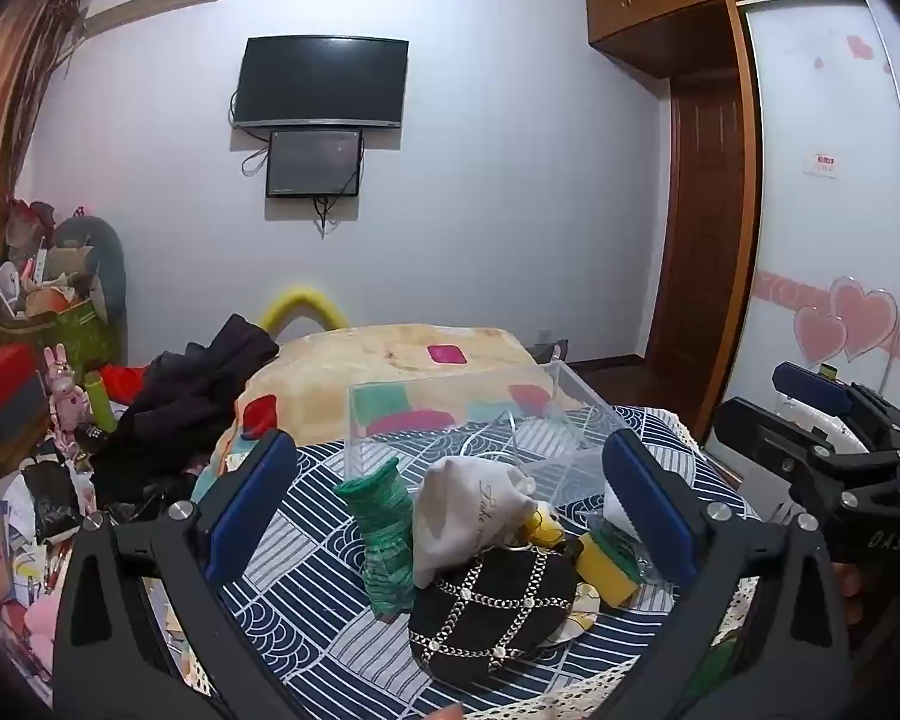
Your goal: Organize soft objects
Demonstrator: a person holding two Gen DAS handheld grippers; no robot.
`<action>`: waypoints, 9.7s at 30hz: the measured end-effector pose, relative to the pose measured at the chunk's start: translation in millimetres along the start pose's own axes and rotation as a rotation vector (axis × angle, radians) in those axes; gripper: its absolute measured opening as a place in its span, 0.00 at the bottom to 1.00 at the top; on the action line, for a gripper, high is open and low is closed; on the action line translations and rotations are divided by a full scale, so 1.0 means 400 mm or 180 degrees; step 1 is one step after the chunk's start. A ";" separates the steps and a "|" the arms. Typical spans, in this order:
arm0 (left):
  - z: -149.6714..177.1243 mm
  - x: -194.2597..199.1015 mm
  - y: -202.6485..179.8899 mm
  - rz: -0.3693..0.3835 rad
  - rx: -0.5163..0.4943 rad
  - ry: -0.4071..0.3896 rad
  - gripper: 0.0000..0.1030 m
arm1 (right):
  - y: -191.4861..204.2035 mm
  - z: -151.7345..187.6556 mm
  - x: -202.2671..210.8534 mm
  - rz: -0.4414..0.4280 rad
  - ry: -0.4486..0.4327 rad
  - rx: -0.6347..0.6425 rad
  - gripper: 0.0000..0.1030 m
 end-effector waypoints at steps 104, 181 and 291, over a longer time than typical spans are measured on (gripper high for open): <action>0.112 -0.106 0.145 -0.0012 0.0545 0.0420 0.54 | -0.063 0.137 -0.089 0.0064 0.0493 0.0151 0.85; 0.032 -0.364 0.210 0.0322 0.0422 0.0671 0.05 | 0.050 0.036 -0.392 -0.0047 0.0799 0.0527 0.33; -0.009 -0.125 0.116 0.0295 0.0413 0.0225 0.08 | -0.034 0.021 -0.178 -0.0065 0.0494 0.0113 0.25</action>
Point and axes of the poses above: each gripper's, at about its wrist camera, not at the fingertips, and x roughly against the way its jaws point, y to its left, z to its underside, the point moved 10 cm from there along -x, roughly the way its jaws point, and after that the axes turned 15 degrees about z, right-handed, at the moved point
